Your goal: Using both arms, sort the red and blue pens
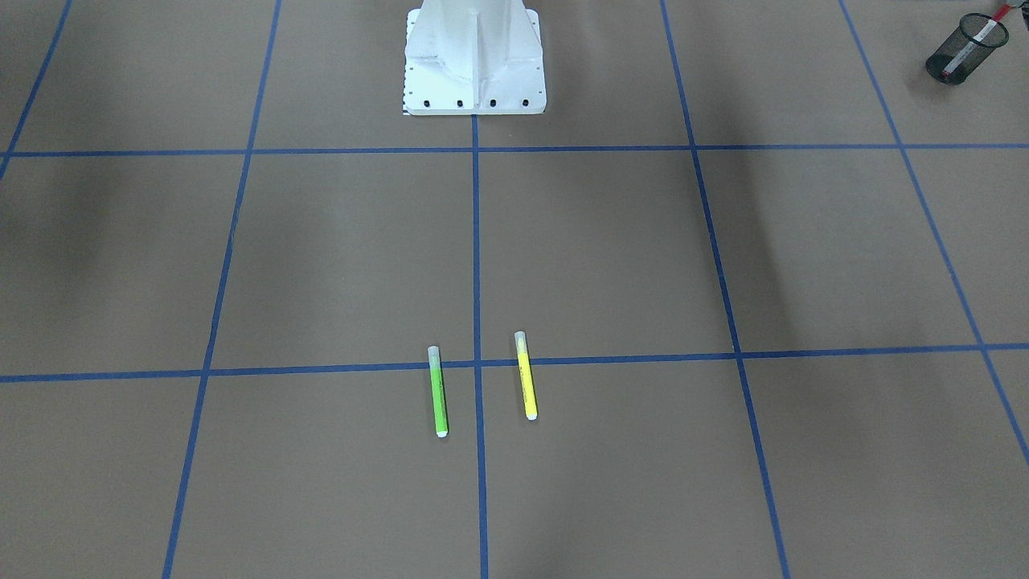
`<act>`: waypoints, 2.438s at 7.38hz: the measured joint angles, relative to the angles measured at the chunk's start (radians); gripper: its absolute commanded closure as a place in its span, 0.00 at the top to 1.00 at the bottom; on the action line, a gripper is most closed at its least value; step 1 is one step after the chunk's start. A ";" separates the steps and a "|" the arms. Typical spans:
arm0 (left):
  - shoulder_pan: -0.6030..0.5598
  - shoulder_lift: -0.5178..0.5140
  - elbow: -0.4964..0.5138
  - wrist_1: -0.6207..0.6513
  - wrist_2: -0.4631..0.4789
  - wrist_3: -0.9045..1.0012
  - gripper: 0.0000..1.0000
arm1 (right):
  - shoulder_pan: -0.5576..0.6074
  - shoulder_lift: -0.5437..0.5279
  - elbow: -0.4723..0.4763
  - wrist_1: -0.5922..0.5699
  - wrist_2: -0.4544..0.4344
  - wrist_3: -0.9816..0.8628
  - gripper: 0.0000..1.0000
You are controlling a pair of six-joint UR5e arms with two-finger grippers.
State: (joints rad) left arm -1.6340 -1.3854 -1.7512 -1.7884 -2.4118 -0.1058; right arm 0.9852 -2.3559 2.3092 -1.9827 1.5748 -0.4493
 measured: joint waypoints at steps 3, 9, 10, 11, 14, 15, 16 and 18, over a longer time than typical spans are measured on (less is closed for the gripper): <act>0.000 -0.002 -0.002 -0.001 -0.002 0.001 1.00 | -0.002 -0.027 -0.026 -0.048 0.031 -0.029 0.00; 0.000 -0.003 -0.005 -0.019 -0.001 0.003 1.00 | -0.006 -0.029 -0.093 -0.134 0.196 -0.040 0.00; 0.000 -0.003 -0.005 -0.023 -0.001 0.003 1.00 | -0.006 -0.027 -0.129 -0.117 0.212 -0.040 0.00; 0.000 -0.003 -0.005 -0.029 -0.001 0.003 1.00 | -0.007 -0.027 -0.175 -0.077 0.228 -0.040 0.00; 0.000 -0.002 -0.006 -0.041 -0.001 0.003 1.00 | -0.007 -0.039 -0.299 0.064 0.294 -0.044 0.00; 0.000 -0.002 -0.006 -0.047 -0.001 0.002 1.00 | -0.006 -0.056 -0.307 0.073 0.310 -0.053 0.00; 0.000 -0.002 -0.006 -0.050 -0.001 0.003 1.00 | -0.006 -0.076 -0.309 0.078 0.333 -0.065 0.00; 0.000 -0.001 -0.007 -0.053 -0.001 0.003 1.00 | -0.007 -0.107 -0.310 0.083 0.388 -0.086 0.00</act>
State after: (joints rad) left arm -1.6337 -1.3868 -1.7579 -1.8418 -2.4130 -0.1028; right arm 0.9787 -2.4633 1.9990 -1.9002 1.9624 -0.5349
